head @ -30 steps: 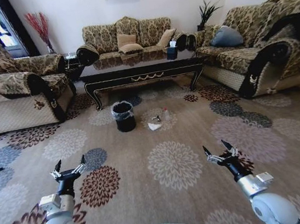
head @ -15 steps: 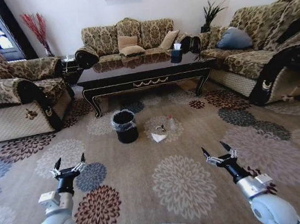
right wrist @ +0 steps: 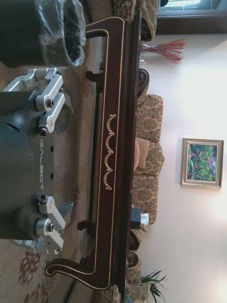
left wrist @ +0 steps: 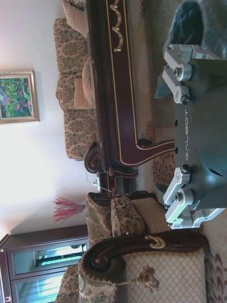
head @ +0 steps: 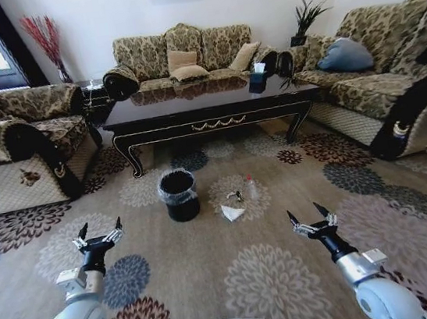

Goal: Move to the front of the table and pick up the trash from the floor, then place it into the trash bin.

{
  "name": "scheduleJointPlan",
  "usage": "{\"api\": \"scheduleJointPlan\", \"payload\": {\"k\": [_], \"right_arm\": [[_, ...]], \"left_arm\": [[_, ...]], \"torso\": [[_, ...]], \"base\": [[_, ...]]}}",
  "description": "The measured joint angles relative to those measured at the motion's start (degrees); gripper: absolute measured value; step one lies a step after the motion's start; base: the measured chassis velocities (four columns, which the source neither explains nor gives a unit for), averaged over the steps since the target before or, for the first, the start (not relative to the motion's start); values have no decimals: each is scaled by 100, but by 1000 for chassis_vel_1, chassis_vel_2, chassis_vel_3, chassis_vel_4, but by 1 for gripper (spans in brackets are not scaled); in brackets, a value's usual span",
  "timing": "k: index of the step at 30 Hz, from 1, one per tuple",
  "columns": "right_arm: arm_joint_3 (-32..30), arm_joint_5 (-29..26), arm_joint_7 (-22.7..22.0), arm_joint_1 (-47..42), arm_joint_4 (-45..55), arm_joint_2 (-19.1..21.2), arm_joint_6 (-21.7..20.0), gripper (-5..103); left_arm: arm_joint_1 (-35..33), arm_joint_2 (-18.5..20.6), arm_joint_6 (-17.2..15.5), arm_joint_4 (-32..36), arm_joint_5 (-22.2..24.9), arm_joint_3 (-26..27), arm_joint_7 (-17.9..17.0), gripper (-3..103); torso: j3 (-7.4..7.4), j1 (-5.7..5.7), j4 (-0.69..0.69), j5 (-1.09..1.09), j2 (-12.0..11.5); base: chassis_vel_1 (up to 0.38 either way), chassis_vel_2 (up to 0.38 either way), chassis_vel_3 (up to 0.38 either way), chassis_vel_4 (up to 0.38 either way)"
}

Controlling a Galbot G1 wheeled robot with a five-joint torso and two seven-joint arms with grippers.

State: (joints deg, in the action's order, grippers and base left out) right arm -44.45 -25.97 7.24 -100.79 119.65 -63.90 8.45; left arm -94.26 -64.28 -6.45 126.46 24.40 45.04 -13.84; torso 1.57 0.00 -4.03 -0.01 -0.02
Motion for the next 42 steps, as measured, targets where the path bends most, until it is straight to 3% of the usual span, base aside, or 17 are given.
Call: {"api": "scheduleJointPlan", "payload": {"k": [20,23,24,25,29,31,32,34,36,38,41,42], "right_arm": [[98,48,-132,97,-59,113,-55,100],[160,157,-187,154,-91,185,-55,100],[172,183,-213,164,-97,192,-55,100],[172,183,-213,164,-97,192,-55,100],[187,200,-286,164,-125,208,-62,100],[188,200,-290,163,-128,216,-64,100],[189,202,-296,159,-134,247,-67,100],[188,217,-295,153,-136,267,-68,100],[188,221,-296,152,-139,278,-70,100],[189,224,-296,150,-141,279,-71,100],[167,231,-296,123,-151,258,-71,100],[167,231,-296,123,-151,258,-71,100]], "left_arm": [[307,234,-385,-28,16,-347,-207,100],[473,377,-681,-96,141,-559,-347,100],[591,458,-915,-100,272,-675,-459,100],[591,458,-915,-100,272,-675,-459,100],[1072,857,-2109,-93,1167,-1042,-876,100],[1116,898,-2187,-93,1251,-1070,-905,100],[1401,1167,-2576,-119,1724,-1244,-1051,100],[1958,1530,-2968,-265,2305,-1502,-1250,100],[2559,1797,-3195,-471,2839,-1801,-1412,100],[2797,1870,-3274,-562,3054,-1944,-1490,100],[3765,1972,-3591,-1034,3864,-2675,-2049,103],[3765,1972,-3591,-1034,3864,-2675,-2049,103]], "torso": [[1,0,2,3,1],[4,1,2,1,0],[4,1,3,1,0],[4,1,3,1,0],[0,0,0,2,1],[-1,0,0,2,1],[-1,0,-1,1,2],[-1,-1,1,1,2],[1,0,-1,1,2],[1,0,0,2,2],[2,0,0,1,1],[2,0,0,1,1]], "base": [[-227,217,225,-228],[-164,149,121,-158],[-81,103,52,-53],[-81,103,52,-53],[-20,9,13,-13],[38,-53,-44,37],[0,0,0,0],[0,0,0,0],[0,0,0,0],[0,0,0,0],[0,0,0,0],[0,0,0,0]]}}
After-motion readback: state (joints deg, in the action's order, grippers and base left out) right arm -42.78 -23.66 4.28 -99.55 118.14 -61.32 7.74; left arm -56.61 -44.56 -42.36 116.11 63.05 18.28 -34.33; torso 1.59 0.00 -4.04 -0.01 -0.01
